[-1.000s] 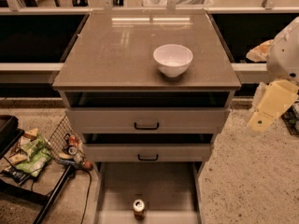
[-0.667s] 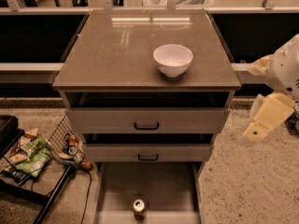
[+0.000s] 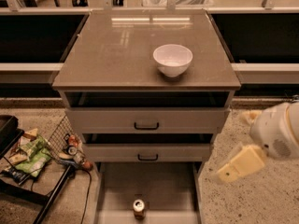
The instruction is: Pick orange can from bottom drawer and place on counter
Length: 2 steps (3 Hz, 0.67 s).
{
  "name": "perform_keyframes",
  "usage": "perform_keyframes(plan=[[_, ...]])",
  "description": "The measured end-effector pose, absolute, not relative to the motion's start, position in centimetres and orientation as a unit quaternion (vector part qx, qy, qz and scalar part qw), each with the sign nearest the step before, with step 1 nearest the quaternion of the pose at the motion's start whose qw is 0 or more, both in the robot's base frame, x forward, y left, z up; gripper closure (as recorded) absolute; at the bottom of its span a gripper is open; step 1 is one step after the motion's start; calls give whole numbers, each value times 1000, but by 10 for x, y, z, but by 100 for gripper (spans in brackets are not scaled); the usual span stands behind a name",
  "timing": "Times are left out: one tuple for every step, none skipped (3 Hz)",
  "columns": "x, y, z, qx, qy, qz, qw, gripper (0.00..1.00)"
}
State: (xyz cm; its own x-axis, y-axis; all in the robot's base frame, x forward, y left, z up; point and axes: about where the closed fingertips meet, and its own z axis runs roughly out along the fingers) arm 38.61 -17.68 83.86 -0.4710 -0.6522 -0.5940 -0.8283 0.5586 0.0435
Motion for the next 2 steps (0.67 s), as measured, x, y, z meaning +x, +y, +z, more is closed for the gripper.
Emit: perform_keyframes(plan=[[363,-168,777,-384,849,215,294,0],[344,-155,723,-342,842,260,327,0]])
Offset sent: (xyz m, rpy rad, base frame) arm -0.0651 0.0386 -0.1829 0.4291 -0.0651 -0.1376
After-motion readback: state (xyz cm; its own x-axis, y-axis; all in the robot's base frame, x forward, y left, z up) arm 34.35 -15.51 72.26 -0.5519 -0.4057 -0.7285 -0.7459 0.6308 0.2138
